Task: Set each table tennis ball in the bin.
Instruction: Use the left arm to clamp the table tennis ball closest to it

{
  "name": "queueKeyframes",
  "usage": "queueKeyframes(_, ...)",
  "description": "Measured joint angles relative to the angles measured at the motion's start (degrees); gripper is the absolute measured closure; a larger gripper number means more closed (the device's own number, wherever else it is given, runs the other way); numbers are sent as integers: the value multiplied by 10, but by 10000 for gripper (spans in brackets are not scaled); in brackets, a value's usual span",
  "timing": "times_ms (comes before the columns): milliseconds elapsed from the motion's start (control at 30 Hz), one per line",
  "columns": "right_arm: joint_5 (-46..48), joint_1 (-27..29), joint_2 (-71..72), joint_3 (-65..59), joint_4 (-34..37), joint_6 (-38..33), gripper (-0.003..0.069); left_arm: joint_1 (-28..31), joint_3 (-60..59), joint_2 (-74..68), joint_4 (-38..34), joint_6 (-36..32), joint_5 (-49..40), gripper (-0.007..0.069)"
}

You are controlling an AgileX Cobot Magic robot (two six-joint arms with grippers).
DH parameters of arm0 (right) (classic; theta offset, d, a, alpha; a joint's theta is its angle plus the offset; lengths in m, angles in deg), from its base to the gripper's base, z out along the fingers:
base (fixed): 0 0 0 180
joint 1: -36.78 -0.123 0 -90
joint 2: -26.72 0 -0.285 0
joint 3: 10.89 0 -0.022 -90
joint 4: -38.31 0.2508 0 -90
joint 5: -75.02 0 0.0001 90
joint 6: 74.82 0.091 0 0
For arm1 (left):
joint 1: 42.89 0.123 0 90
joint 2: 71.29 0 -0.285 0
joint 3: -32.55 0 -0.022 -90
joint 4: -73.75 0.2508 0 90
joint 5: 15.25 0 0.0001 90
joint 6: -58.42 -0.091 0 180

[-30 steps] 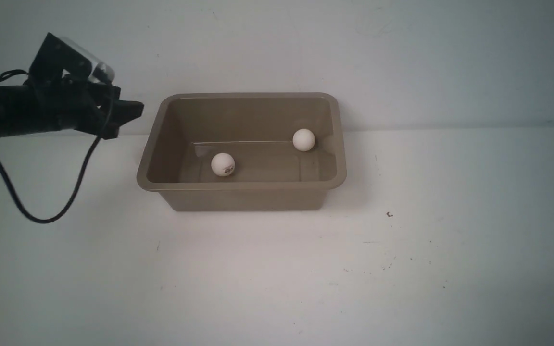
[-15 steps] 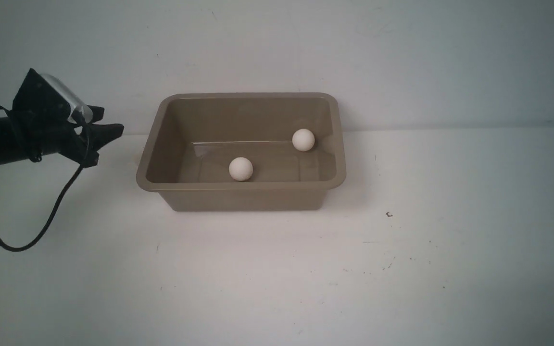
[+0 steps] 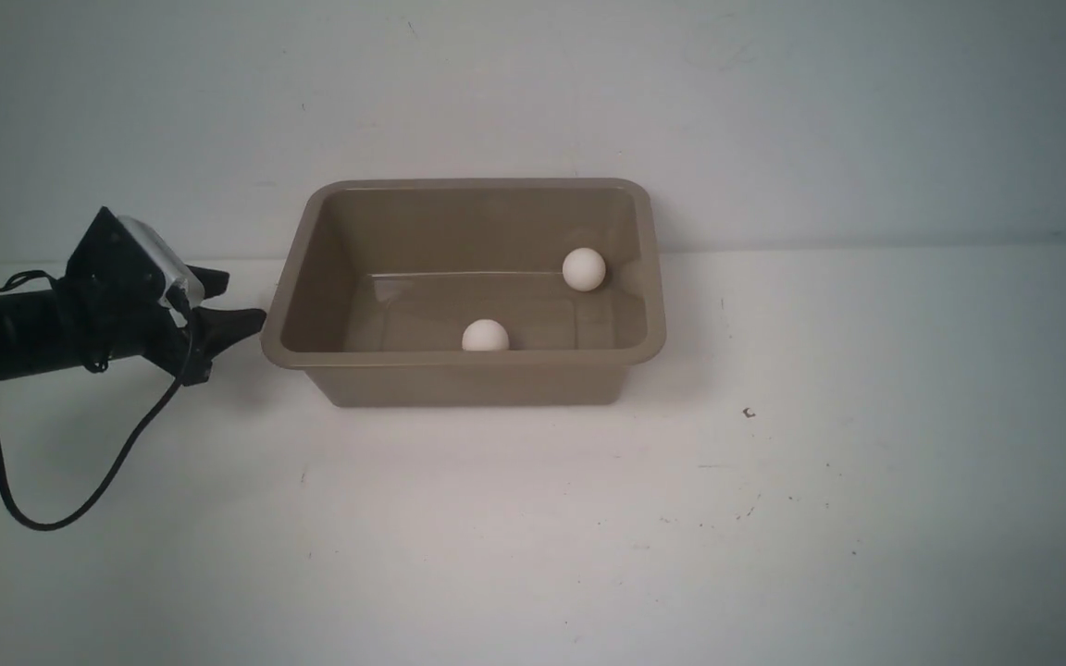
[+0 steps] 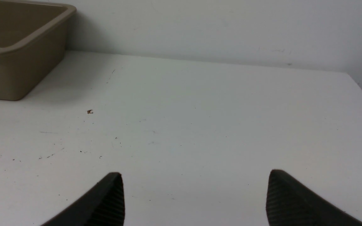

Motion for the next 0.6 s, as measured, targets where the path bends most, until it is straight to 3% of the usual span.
queueKeyframes(367, 0, 0, 0, 0, 0, 0, 110, -50, 34, -31, -20, -3, 26, 184)
queueKeyframes(600, 0, 0, 0, 0, 0, 0, 110, -67, 50, -33, -22, 2, 108, 184)
